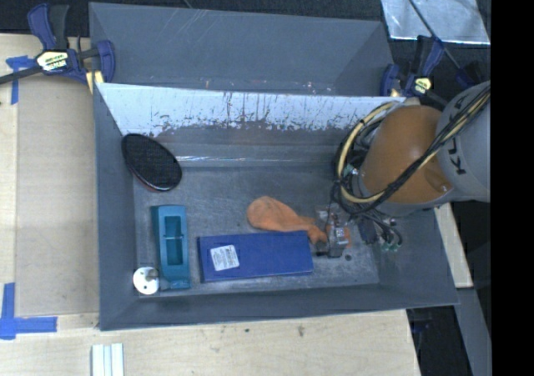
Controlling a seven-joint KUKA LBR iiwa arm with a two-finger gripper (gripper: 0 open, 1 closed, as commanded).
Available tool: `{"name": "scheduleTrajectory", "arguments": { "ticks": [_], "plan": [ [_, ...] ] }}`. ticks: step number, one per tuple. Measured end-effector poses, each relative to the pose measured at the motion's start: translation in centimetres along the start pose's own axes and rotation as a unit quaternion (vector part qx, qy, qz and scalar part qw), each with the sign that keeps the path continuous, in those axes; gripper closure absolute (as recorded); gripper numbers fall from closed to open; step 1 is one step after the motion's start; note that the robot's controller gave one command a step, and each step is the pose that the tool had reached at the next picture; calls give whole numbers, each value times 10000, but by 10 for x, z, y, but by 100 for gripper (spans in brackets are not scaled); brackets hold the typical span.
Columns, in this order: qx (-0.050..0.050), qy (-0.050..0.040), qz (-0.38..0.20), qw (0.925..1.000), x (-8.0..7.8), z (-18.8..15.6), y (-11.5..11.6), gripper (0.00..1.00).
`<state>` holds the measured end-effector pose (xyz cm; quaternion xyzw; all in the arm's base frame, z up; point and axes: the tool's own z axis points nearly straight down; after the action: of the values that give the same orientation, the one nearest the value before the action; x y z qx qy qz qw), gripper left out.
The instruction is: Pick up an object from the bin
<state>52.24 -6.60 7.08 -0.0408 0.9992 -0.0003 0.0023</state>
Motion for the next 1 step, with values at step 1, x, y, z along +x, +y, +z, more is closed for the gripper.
{"name": "scheduleTrajectory", "arguments": {
  "ticks": [1],
  "plan": [
    [-1,0,-1,10000,0,0,0,100]
  ]
}}
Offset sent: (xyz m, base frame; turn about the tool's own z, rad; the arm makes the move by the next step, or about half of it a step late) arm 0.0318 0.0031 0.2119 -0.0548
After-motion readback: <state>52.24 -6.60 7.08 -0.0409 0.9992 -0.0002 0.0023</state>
